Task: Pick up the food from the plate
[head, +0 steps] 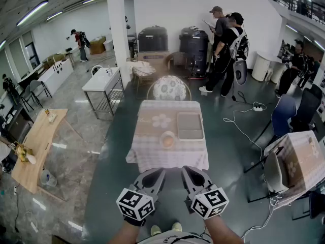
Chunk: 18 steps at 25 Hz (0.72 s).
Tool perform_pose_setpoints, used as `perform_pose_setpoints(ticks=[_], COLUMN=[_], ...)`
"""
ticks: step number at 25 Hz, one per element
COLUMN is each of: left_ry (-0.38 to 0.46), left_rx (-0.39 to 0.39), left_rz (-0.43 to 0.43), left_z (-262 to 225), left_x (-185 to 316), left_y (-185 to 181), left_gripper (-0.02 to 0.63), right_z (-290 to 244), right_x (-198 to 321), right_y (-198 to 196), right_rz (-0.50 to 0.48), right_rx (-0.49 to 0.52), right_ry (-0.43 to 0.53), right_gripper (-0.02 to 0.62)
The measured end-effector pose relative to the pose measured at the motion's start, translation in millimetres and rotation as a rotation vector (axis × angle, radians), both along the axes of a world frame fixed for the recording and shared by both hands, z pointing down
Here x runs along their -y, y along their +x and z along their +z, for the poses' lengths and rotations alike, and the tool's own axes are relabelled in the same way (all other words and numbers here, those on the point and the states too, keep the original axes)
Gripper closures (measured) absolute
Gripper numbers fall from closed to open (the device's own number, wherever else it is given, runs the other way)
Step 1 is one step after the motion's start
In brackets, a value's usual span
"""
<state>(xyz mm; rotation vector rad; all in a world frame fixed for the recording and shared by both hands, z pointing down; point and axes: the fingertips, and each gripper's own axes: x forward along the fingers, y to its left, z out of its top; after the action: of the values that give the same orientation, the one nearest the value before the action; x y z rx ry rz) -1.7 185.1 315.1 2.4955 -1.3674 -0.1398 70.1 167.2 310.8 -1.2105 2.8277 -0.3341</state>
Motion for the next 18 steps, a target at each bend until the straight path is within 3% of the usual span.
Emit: perform_pose_setpoints(ticks=[18], left_ry=[-0.028], left_rx=[0.019], left_rz=[-0.036], left_z=[17], left_x=[9], left_y=[20], left_gripper=[0.6], right_z=[15], right_x=[10], right_y=[17], right_rz=[-0.08], right_rx=[0.072], right_ry=[-0.056], right_gripper=[0.578])
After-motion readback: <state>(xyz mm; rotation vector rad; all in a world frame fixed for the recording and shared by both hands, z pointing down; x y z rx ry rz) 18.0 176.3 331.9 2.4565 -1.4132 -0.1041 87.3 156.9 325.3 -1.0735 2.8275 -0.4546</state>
